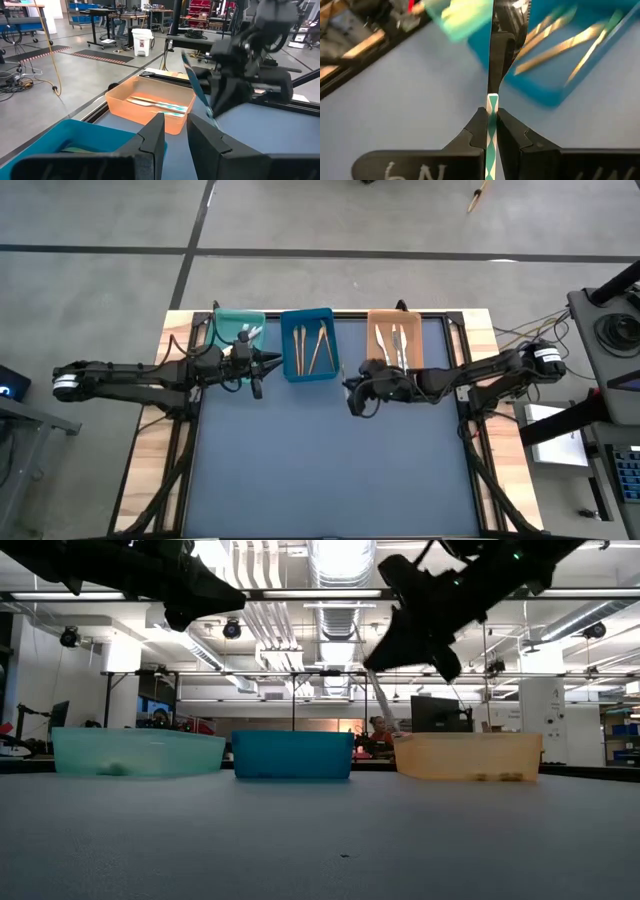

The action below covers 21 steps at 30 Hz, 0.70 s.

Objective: Sort silverware by color (type)
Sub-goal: Put the white patterned table knife into the orange bin

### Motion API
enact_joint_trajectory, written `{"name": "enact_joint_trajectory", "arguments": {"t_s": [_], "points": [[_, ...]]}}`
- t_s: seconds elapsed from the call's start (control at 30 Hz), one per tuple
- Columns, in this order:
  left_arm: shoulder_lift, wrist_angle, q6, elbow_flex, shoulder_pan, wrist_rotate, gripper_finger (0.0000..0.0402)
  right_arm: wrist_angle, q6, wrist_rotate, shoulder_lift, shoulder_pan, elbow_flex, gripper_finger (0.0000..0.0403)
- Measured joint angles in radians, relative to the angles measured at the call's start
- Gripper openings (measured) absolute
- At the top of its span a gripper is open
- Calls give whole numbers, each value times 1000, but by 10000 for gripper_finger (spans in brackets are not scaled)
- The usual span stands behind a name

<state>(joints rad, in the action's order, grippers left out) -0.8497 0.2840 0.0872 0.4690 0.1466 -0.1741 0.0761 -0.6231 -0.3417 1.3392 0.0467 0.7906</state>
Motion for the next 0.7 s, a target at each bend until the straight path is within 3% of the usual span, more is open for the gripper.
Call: {"name": "enact_joint_trajectory", "arguments": {"t_s": [0.17, 0.3, 0.7], "points": [[0, 0, 0, 0, 0, 0, 64, 9, 167, -136, 1, -24, 96, 13], [0, 0, 0, 0, 0, 0, 64, -32, 243, -166, 1, -72, 203, 13], [0, 0, -12, 0, 0, 0, 64, -482, 243, -167, 1, -269, 506, 13]]}}
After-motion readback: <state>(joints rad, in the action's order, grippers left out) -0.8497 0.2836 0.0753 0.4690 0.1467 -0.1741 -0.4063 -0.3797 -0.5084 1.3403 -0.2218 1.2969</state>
